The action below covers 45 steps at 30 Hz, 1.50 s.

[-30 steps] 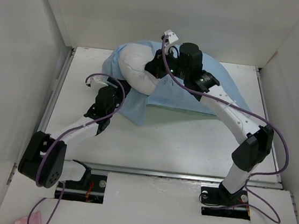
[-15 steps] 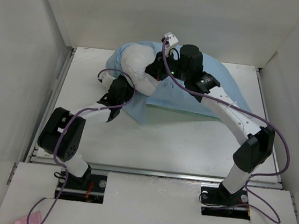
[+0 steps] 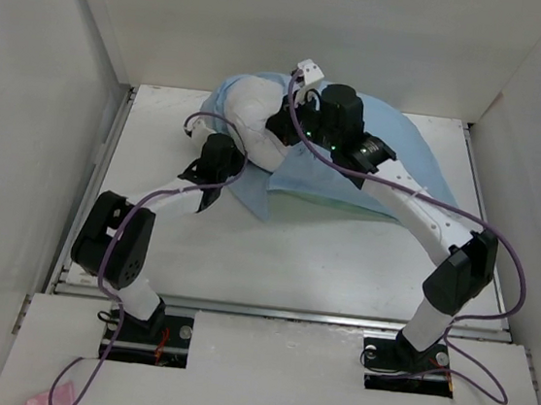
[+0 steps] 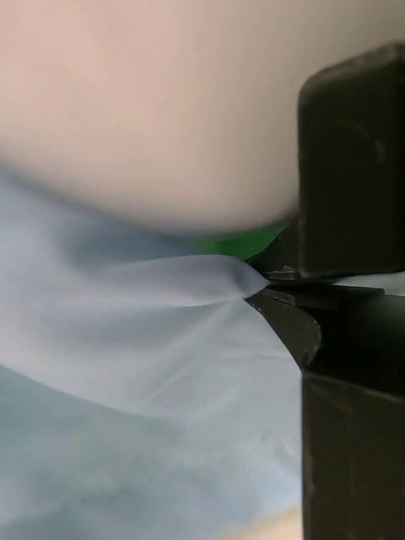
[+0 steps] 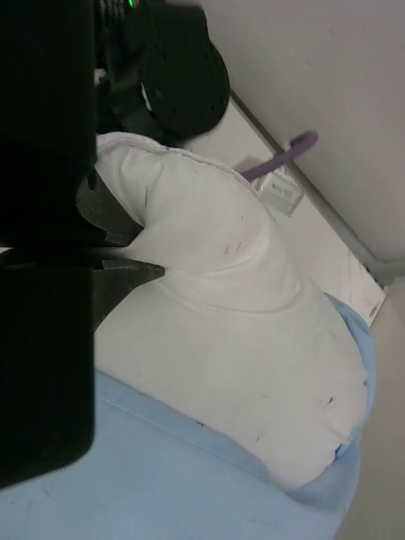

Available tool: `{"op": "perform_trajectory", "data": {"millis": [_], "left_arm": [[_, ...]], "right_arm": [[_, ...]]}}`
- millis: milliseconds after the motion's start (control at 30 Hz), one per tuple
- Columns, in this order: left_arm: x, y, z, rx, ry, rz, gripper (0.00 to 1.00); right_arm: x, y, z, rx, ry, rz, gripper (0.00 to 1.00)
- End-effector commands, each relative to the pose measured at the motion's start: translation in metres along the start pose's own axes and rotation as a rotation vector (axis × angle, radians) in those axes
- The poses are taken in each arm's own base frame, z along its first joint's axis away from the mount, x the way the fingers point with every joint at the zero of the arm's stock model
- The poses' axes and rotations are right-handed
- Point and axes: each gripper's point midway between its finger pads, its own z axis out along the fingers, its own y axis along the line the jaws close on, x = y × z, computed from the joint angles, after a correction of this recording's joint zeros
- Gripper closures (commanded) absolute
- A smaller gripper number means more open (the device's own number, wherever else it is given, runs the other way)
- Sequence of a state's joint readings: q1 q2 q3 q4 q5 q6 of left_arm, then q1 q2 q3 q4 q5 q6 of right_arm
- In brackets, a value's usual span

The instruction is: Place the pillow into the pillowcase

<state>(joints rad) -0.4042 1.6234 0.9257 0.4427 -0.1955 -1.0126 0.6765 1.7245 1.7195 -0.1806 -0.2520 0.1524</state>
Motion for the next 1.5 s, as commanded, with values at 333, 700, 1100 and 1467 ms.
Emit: {"op": "perform_trajectory", "data": {"millis": [333,700,1100,1467], "left_arm": [[-0.069,0.034,-0.147,-0.105,-0.216,0.115,1.00],[-0.082,0.008,-0.148,-0.078,-0.221,0.133,1.00],[-0.084,-0.014,-0.160,0.001,-0.190,0.161,1.00],[-0.074,-0.024,-0.180,0.120,-0.144,0.194,1.00]], "right_arm": [[0.121,-0.083,0.058,0.622,0.194,-0.123,1.00],[0.230,0.016,0.102,0.099,0.476,-0.199,1.00],[0.048,0.095,0.003,-0.187,0.049,-0.324,0.25],[0.062,0.044,0.068,0.097,0.090,-0.250,0.80]]}}
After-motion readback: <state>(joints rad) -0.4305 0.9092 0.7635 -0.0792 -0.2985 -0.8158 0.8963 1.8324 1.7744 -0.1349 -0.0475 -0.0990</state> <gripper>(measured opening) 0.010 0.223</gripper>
